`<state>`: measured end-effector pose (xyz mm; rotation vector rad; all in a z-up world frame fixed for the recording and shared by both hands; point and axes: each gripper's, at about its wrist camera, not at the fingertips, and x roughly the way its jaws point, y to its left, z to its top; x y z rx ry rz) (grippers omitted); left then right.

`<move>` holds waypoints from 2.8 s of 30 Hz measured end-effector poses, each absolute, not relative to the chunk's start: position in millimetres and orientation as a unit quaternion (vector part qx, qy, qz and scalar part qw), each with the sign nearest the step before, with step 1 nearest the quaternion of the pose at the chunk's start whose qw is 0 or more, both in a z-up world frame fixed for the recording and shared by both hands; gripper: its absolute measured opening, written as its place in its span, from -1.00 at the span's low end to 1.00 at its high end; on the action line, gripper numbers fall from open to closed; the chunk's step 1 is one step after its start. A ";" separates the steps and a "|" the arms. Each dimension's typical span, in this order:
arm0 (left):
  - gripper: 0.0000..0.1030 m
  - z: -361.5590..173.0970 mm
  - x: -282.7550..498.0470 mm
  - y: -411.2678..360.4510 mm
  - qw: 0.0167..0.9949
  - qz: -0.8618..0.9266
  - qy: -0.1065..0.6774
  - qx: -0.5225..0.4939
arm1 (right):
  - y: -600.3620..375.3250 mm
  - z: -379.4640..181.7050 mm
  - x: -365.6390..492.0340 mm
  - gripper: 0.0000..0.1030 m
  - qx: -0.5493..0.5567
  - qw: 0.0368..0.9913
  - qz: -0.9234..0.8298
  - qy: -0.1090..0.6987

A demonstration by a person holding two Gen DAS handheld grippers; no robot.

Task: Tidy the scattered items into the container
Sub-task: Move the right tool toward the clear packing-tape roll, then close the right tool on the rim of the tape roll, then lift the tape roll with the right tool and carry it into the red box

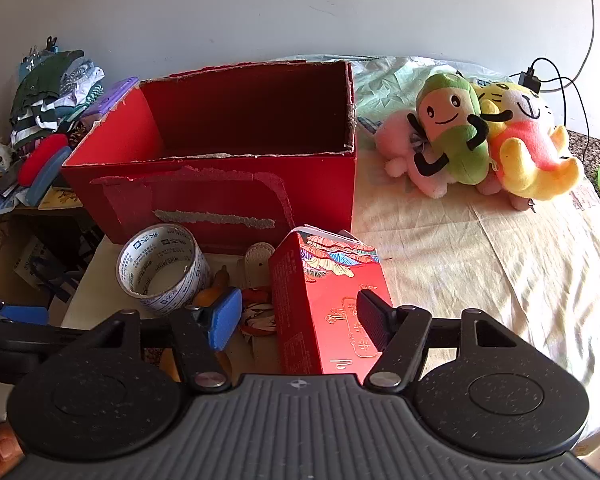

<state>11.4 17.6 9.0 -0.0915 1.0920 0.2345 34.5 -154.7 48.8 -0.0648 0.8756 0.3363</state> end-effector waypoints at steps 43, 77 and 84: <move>0.32 -16.1 52.8 81.6 0.826 0.024 0.543 -0.148 | -78.8 28.1 76.8 -0.20 -0.008 0.864 0.192 0.464; -0.72 18.6 59.2 77.2 0.856 -0.036 0.508 -0.089 | -76.9 44.7 87.0 -0.79 -0.026 0.848 0.230 0.476; -0.72 62.1 48.2 77.3 0.875 -0.068 0.476 -0.055 | -74.0 70.8 77.4 -0.77 -0.013 0.860 0.234 0.454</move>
